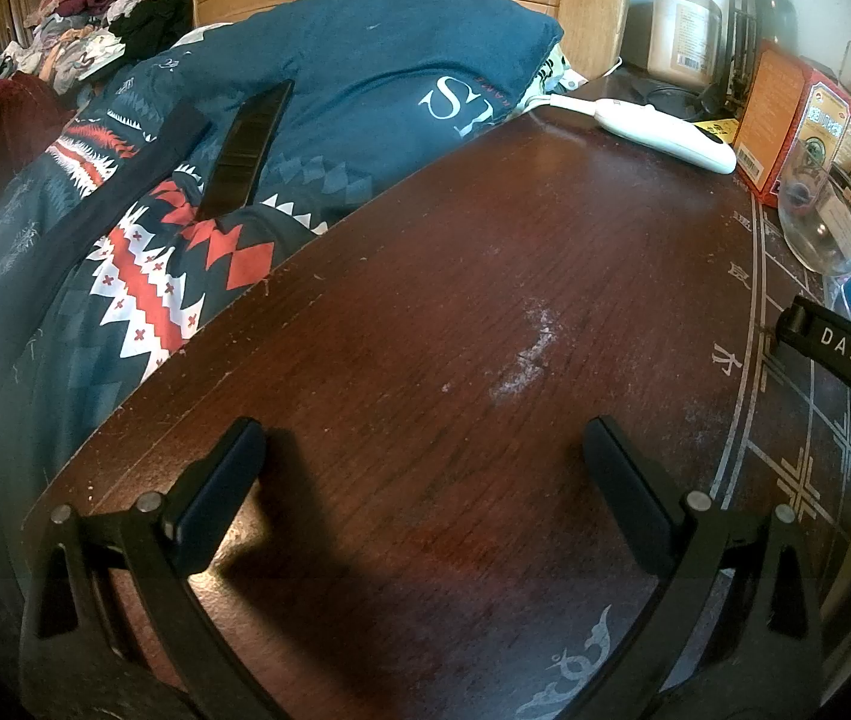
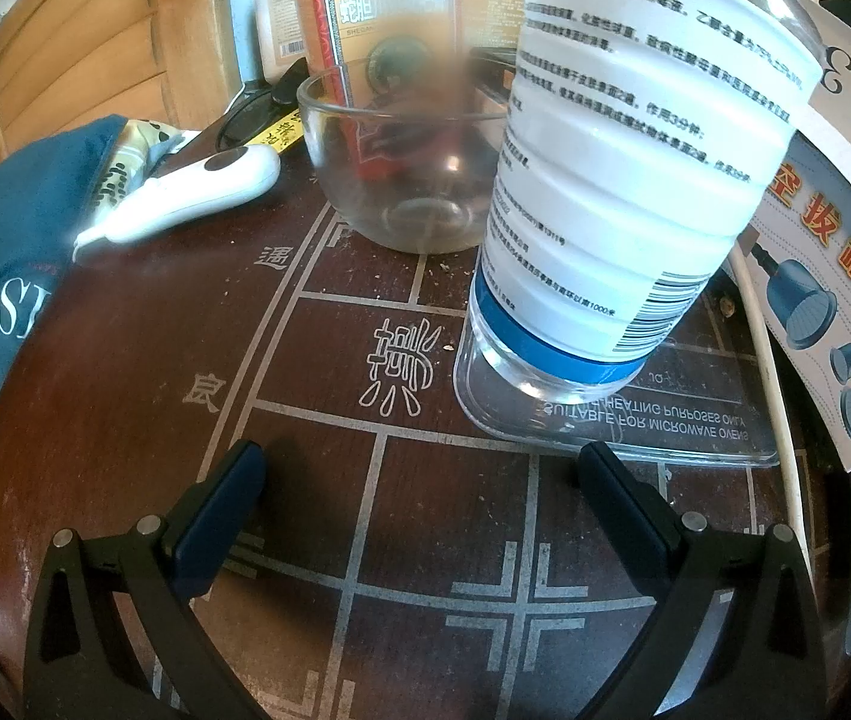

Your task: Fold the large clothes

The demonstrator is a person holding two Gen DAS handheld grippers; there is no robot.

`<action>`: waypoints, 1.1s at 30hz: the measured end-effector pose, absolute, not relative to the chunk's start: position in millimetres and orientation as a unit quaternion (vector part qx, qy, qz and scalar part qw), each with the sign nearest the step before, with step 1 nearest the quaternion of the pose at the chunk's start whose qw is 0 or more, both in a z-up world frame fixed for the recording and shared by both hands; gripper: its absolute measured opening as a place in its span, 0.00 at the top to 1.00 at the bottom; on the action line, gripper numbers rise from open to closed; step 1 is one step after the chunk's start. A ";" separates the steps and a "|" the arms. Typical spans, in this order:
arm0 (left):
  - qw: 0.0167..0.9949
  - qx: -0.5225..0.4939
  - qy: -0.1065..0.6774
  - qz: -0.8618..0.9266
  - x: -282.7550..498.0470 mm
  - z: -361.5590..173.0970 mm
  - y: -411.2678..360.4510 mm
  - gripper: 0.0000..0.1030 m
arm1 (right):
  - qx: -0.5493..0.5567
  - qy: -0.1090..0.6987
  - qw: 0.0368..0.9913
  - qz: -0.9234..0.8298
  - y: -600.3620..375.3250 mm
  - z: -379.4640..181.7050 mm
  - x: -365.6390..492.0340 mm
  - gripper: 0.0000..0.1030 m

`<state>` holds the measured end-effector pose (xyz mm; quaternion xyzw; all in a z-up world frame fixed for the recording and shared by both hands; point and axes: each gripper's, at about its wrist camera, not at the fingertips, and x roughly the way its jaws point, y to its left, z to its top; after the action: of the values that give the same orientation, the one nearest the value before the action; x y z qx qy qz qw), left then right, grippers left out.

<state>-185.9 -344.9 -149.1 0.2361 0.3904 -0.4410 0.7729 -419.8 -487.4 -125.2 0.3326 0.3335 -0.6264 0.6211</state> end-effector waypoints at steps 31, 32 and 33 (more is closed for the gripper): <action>0.762 0.244 0.386 -0.461 -188.5 -147.9 -357.5 0.00 | 0.333 0.333 0.622 -0.626 -487.4 -124.9 -420.3 0.00; 0.755 0.246 0.384 -0.471 -187.6 -147.8 -358.2 0.00 | 0.334 0.333 0.622 -0.625 -487.4 -124.8 -420.3 0.00; 0.745 0.250 0.385 -0.485 -186.6 -146.9 -358.0 0.00 | 0.334 0.332 0.623 -0.625 -487.3 -124.6 -420.9 0.00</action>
<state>-186.6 -358.0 -146.9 0.2498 0.3848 -0.4848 0.7446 -420.9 -487.3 -124.6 0.3339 0.3322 -0.6246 0.6229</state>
